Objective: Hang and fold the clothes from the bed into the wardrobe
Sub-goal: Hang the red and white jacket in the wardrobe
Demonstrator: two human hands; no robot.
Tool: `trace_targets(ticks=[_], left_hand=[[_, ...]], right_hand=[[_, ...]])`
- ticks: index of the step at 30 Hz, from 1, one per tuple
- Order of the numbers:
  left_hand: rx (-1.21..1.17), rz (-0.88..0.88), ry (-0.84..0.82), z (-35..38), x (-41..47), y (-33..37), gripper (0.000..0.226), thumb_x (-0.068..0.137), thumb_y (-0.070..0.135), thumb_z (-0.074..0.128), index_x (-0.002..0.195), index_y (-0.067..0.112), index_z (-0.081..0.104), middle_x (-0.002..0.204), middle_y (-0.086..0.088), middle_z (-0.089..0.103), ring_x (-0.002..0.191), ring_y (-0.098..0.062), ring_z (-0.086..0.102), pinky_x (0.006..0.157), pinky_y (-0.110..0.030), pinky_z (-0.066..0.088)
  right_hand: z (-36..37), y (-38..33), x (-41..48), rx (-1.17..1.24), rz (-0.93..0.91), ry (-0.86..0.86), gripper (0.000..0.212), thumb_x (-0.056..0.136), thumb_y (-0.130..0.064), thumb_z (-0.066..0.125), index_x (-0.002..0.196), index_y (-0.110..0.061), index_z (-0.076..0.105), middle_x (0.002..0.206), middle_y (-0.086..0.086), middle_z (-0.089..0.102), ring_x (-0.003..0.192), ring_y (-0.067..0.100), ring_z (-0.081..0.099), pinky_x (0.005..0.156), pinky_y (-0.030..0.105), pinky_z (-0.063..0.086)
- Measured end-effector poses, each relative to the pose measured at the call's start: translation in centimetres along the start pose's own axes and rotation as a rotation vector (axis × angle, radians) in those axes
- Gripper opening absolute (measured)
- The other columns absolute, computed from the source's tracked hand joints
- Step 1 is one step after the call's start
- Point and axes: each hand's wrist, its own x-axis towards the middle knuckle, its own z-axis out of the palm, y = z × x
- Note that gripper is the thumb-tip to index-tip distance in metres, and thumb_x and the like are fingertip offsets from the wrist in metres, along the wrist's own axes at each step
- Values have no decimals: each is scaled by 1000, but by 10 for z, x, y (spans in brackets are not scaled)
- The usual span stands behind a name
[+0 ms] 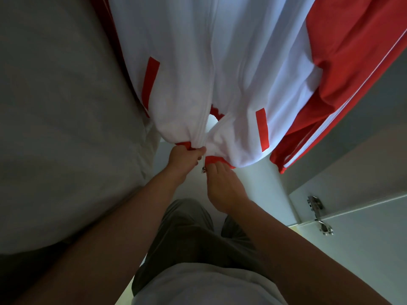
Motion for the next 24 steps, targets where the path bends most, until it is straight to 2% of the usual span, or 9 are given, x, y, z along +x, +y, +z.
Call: trace_targets(ticks=[3, 7, 11, 15, 18, 20, 22, 24], left_hand=[[-17, -14, -12, -6, 1, 8, 6, 82, 19, 74, 82, 18, 68, 63, 5, 64, 51, -7, 54, 50, -20, 42], [-46, -46, -46, -12, 1, 17, 8, 81, 19, 74, 81, 16, 67, 57, 6, 63, 50, -8, 55, 52, -23, 45], [-150, -99, -78, -16, 0, 27, 7, 82, 15, 74, 82, 14, 66, 55, 3, 59, 48, -11, 49, 49, -22, 39], [-212, -122, -89, -24, -1, 34, 9, 84, 13, 74, 81, 13, 65, 57, 2, 58, 50, -11, 48, 51, -23, 39], [-257, -107, -159, -30, -5, 38, 13, 87, 15, 73, 79, 14, 63, 64, -1, 58, 54, -11, 52, 57, -23, 44], [-319, -132, -242, -36, -8, 39, 11, 90, 15, 69, 81, 12, 63, 73, -5, 62, 64, -14, 60, 68, -26, 52], [-423, -188, -282, -42, -9, 37, 6, 90, 4, 60, 91, 6, 65, 82, -12, 68, 75, -21, 69, 76, -30, 60], [-518, -232, -262, -46, -10, 32, 20, 89, -7, 51, 100, 0, 65, 87, -16, 73, 79, -24, 73, 73, -31, 61]], right_hand=[[2, 0, 2, 9, -47, 85, 13, 97, -19, 58, 108, -12, 60, 101, 4, 65, 83, 18, 59, 81, 36, 57], [-1, -5, 8, 3, -15, 130, 29, 91, -35, 68, 111, -16, 61, 106, 1, 69, 89, 16, 67, 87, 32, 55], [-13, -3, 19, -29, -46, 171, 23, 89, -32, 70, 104, -15, 66, 96, 1, 72, 78, 17, 70, 83, 33, 57], [-22, -4, 23, -64, -6, 137, 25, 93, -34, 63, 106, -13, 69, 98, 2, 73, 80, 20, 71, 88, 39, 56], [-25, -9, 23, -35, 24, 120, 25, 97, -32, 58, 104, -11, 70, 96, 3, 73, 78, 20, 70, 90, 41, 57], [-27, -14, 23, -11, 51, 116, 27, 99, -33, 55, 106, -11, 70, 98, 3, 73, 80, 19, 70, 91, 38, 54], [-29, -17, 25, 9, 88, 96, 31, 101, -37, 49, 108, -14, 69, 101, 1, 71, 84, 17, 68, 95, 36, 52], [-29, -20, 26, 8, 110, 93, 33, 102, -41, 46, 109, -17, 67, 103, -2, 70, 87, 16, 66, 96, 35, 52]])
